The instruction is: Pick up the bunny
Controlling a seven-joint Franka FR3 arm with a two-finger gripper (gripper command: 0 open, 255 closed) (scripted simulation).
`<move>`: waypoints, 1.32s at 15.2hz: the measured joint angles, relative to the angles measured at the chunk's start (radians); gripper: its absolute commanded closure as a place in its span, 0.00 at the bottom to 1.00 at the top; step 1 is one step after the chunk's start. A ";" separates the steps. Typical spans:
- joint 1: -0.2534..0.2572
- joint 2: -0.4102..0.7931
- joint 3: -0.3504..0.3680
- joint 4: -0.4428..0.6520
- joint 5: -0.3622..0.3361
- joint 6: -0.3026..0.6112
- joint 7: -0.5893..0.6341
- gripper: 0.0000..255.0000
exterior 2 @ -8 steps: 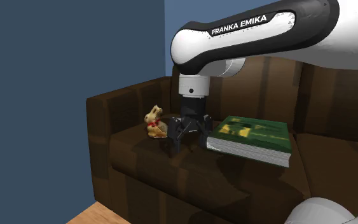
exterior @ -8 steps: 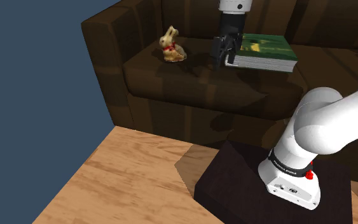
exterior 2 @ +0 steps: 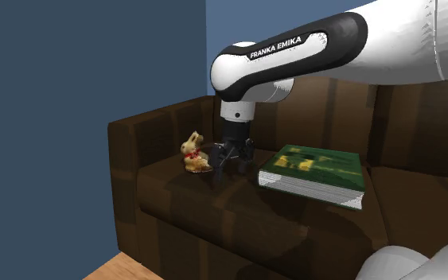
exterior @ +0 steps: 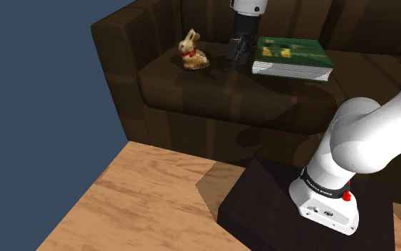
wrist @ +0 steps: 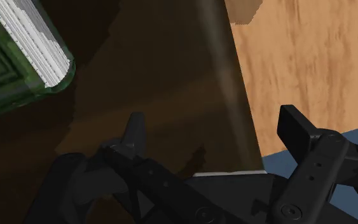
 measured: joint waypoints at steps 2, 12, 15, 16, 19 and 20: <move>0.014 0.048 -0.030 0.031 -0.009 0.052 -0.078 0.00; 0.108 0.340 -0.153 0.281 0.054 0.260 -0.480 0.00; 0.124 0.391 -0.169 0.333 0.083 0.288 -0.560 0.00; 0.125 0.393 -0.170 0.326 0.085 0.299 -0.567 0.00; 0.126 0.397 -0.173 0.296 0.090 0.336 -0.579 0.00; 0.126 0.400 -0.173 0.284 0.091 0.350 -0.581 0.00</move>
